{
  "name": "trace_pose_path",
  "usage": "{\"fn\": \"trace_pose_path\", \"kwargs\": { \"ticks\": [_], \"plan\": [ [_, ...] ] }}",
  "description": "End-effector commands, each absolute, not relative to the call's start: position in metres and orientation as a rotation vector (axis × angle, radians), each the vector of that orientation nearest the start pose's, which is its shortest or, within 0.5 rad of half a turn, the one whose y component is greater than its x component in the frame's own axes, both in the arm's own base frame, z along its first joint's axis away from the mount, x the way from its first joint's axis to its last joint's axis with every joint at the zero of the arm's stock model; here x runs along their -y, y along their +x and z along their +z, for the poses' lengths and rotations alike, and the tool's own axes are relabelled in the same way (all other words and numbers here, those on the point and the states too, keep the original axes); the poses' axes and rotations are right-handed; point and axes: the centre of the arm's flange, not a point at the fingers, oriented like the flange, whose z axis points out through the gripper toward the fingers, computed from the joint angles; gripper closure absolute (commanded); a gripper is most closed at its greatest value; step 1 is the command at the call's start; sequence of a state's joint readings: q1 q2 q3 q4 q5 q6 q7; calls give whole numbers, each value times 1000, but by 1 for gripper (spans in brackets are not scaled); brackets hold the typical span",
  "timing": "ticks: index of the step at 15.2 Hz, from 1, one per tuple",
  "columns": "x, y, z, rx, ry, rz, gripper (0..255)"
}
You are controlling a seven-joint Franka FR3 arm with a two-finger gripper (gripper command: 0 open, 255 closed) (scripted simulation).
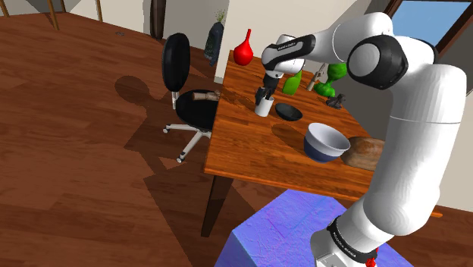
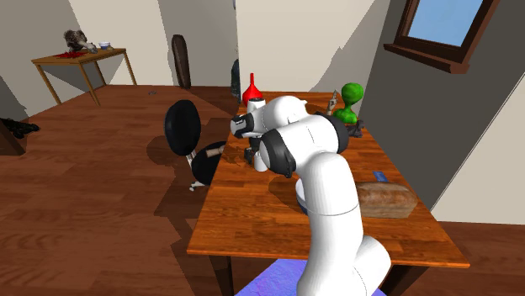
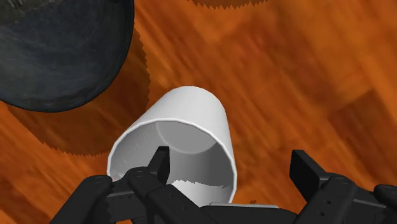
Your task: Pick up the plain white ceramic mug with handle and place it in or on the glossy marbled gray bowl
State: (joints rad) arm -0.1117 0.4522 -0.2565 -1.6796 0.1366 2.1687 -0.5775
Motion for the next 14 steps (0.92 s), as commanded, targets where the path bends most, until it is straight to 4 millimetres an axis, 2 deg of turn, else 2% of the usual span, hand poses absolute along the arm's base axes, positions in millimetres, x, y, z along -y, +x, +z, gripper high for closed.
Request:
{"fn": "trace_pose_path", "kwargs": {
  "ticks": [1,7,8,14],
  "plan": [
    [220,637,349,257,-3151,-80,0],
    [220,637,349,257,-3151,-80,0],
    [220,637,349,257,-3151,-80,255],
    [220,637,349,257,-3151,-80,255]
  ]
}}
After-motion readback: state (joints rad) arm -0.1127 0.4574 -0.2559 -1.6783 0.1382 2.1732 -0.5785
